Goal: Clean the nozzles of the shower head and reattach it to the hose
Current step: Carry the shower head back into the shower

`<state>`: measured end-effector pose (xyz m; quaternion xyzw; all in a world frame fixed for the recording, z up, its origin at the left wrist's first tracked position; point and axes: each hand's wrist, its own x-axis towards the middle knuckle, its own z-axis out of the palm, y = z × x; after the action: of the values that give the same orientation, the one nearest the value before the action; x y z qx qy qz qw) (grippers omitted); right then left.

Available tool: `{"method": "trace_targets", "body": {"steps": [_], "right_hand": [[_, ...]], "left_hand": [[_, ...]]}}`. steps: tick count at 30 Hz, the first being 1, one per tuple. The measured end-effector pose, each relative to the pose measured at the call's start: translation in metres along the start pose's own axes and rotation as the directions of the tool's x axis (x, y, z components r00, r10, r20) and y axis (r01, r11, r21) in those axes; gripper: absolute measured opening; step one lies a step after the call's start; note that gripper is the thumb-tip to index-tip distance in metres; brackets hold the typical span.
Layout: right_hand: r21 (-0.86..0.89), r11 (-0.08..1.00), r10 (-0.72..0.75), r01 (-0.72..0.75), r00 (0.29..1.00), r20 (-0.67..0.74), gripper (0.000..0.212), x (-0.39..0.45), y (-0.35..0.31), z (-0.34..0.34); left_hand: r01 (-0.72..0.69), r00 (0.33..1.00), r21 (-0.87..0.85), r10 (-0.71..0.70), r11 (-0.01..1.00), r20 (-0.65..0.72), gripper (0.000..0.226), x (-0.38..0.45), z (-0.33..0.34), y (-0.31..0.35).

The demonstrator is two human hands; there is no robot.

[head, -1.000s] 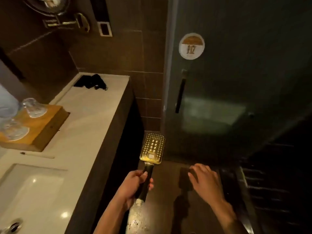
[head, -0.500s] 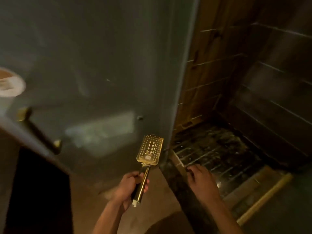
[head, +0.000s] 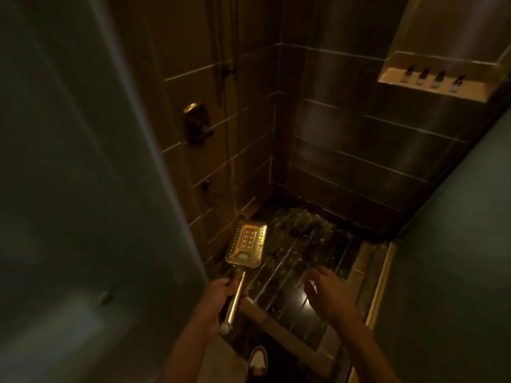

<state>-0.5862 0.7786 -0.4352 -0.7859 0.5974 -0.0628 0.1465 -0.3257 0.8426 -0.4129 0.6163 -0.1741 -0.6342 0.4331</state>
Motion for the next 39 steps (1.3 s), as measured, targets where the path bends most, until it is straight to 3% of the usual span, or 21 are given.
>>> {"method": "trace_targets", "body": {"steps": [10,18,30,39], "right_hand": [[0.009,0.996,0.087,-0.087,0.994,-0.062,0.011,0.156,0.053,-0.056],[-0.026,0.998,0.062,-0.063,0.997,-0.049,0.009,0.282,0.109,-0.089],[-0.040,0.963,-0.264,0.265,0.964,0.024,0.011,0.526,0.196,-0.154],[0.030,0.848,-0.530,0.530,0.841,0.111,0.013,0.686,0.134,-0.186]], "left_hand": [[-0.067,0.995,0.016,0.066,0.998,0.072,0.016,0.146,0.080,0.129],[-0.074,0.996,0.002,0.073,0.997,0.055,0.019,0.238,0.137,0.199],[-0.145,0.977,-0.210,0.106,0.967,-0.187,0.023,0.364,0.233,0.302],[-0.258,0.916,-0.325,0.124,0.910,-0.381,0.022,0.405,0.212,0.364]]}}
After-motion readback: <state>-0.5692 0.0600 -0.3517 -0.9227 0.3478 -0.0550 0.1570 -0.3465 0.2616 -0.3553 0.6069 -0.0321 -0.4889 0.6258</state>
